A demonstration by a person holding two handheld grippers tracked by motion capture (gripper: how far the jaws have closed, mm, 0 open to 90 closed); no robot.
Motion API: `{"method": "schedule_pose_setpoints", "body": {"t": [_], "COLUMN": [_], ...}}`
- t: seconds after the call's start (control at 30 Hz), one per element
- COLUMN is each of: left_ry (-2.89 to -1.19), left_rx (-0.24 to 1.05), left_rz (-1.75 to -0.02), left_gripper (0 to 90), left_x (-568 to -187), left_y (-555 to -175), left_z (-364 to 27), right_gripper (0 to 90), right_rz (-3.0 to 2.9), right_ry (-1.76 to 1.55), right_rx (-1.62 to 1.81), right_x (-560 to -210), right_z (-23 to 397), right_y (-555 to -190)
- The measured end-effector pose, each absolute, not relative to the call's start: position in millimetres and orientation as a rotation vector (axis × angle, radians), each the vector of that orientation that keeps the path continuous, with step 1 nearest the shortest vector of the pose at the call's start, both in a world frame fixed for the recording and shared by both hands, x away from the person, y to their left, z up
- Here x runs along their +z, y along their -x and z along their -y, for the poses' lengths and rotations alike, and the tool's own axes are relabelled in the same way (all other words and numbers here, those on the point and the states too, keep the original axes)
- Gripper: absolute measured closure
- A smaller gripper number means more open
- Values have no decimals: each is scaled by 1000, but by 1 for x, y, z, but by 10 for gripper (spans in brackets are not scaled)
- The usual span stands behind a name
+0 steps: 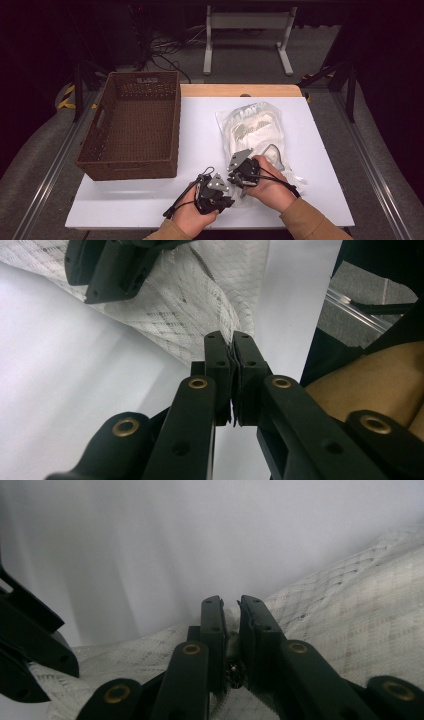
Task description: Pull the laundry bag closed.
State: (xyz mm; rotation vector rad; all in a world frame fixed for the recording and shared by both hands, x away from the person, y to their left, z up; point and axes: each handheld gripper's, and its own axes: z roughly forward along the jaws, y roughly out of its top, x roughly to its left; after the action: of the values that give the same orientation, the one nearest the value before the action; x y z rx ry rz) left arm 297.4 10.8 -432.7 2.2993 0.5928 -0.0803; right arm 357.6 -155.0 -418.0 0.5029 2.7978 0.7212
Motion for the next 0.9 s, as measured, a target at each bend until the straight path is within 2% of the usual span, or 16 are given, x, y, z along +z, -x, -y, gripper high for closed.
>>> {"method": "schedule_pose_setpoints", "body": {"t": [0.4, 0.9], "left_ry": [-2297, -2299], "left_rx": [-84, -94], "left_rz": [-589, -603], "left_gripper": [877, 874], "left_x": [-434, -436], "left_y": [-298, -298], "left_z": [-11, -13], "right_gripper": [808, 765], "right_rz": [-2745, -2692], "right_ry": [-526, -601], "right_rx": [830, 936], "right_x": [-406, -393], "right_z": [161, 191], "right_y": [-354, -345]}}
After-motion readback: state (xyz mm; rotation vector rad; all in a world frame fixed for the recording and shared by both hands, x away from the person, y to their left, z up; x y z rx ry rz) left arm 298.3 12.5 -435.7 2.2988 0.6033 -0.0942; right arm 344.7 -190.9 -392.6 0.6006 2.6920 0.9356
